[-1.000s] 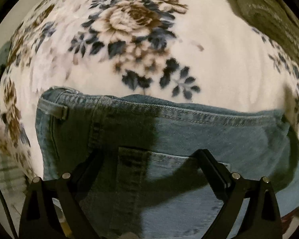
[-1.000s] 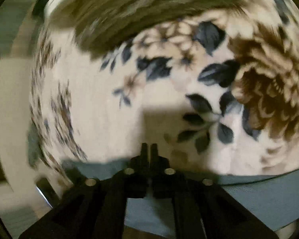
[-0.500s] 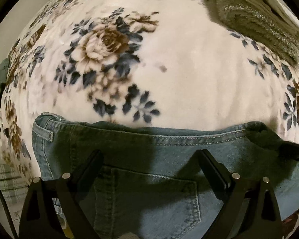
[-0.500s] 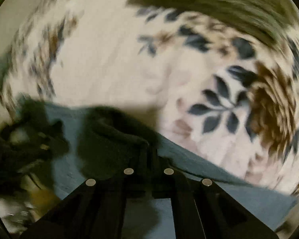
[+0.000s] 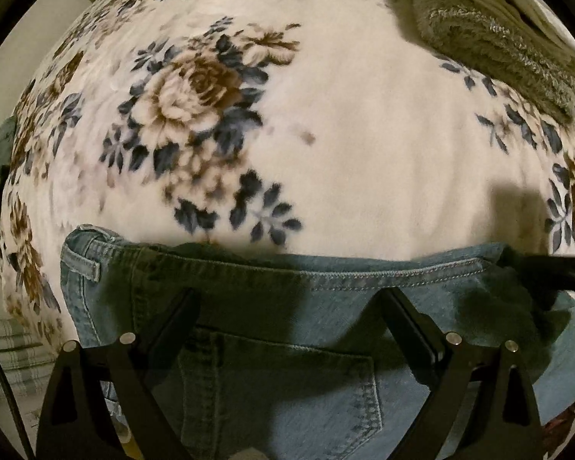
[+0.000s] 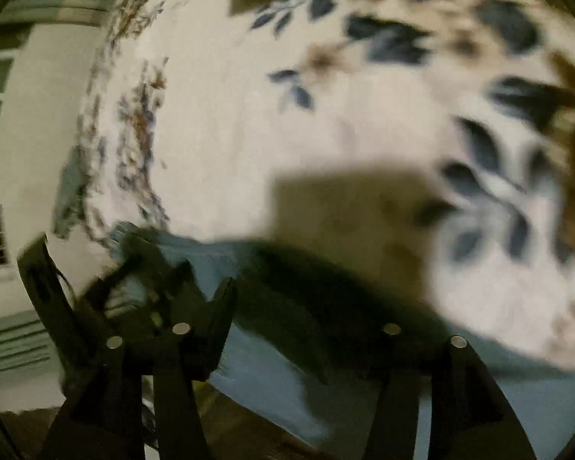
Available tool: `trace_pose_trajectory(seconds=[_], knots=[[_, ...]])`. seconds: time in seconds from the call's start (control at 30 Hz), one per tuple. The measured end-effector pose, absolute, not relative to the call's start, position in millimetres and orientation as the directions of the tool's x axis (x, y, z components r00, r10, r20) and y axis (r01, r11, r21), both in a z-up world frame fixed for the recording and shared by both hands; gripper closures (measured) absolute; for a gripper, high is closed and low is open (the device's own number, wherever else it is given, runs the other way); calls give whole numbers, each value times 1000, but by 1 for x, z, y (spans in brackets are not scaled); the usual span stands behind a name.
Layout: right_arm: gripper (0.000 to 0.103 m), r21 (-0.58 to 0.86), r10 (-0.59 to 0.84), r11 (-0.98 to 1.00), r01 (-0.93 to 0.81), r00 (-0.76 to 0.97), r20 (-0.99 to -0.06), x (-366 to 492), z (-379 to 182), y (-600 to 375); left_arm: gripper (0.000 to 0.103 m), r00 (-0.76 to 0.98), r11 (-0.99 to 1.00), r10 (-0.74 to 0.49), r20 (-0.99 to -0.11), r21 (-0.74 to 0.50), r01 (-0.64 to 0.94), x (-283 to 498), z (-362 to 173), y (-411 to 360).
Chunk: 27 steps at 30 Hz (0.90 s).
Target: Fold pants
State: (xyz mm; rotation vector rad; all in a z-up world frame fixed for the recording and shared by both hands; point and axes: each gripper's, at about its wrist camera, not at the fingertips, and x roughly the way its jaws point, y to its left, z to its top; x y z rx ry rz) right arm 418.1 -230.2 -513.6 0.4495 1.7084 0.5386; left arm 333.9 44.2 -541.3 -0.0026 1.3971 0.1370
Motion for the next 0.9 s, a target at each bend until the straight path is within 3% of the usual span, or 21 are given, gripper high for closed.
trace_pose_trajectory(seconds=[0.33,0.5,0.53,0.6,0.63,0.83,0.9], knots=[[50,758,694,650,56,-450,-562,399,-544,-204,6,165,992,73,-984,55,-110,336,-540,52],[50,771,811,577,271,-307,-499,413,-579,-210,6,157,992,82,-984,66,-107,334,-546,53],[53,762,807,584,281,-303,-506,413,-582,-211,6,154,992,83,-985,68,-105,333,-548,53],[81,754,811,583,302,-270,-520,409,-578,-220,6,152,993,79,-985,64,-103,332,-549,54],[86,760,828,561,328,-243,-506,405,-575,-231,6,154,993,77,-985,62,-103,331,-550,54],[89,836,929,290,465,72,-363,385,-554,-293,6,150,992,73,-986,57,-110,327,-555,61],[88,794,864,449,409,27,-503,391,-541,-291,6,146,992,78,-986,62,-110,326,-555,60]])
